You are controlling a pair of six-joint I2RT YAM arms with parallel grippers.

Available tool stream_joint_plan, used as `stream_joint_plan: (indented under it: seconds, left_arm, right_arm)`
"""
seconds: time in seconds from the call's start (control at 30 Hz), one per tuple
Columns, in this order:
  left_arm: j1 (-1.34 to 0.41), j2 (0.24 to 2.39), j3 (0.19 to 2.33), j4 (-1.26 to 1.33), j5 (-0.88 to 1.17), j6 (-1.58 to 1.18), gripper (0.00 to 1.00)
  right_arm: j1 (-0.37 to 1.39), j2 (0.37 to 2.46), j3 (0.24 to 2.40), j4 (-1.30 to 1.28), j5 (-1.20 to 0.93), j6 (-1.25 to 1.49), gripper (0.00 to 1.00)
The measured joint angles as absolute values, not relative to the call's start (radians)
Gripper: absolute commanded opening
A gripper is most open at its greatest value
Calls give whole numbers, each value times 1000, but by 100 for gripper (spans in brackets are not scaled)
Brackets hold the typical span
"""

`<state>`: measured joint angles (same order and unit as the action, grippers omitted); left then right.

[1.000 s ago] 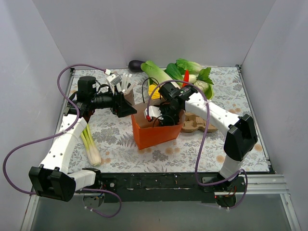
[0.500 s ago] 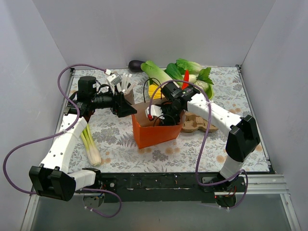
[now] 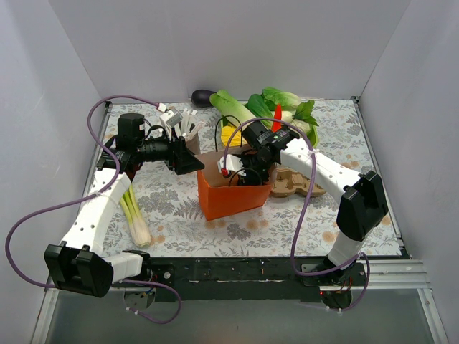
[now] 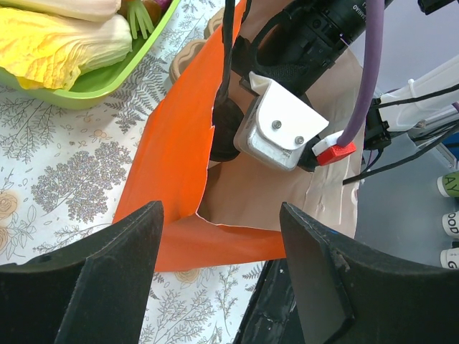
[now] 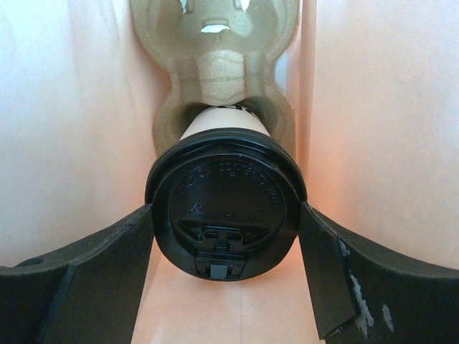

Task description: Pack the takeout coffee

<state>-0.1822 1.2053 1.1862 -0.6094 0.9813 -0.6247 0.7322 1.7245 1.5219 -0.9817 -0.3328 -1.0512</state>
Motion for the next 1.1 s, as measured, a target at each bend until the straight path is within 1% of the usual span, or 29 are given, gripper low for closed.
stream_joint_plan:
  seconds: [1.1]
  left_arm:
    - [-182, 1206, 1171, -606, 990, -626, 66]
  right_arm:
    - [729, 1724, 1522, -973, -341, -1050, 1]
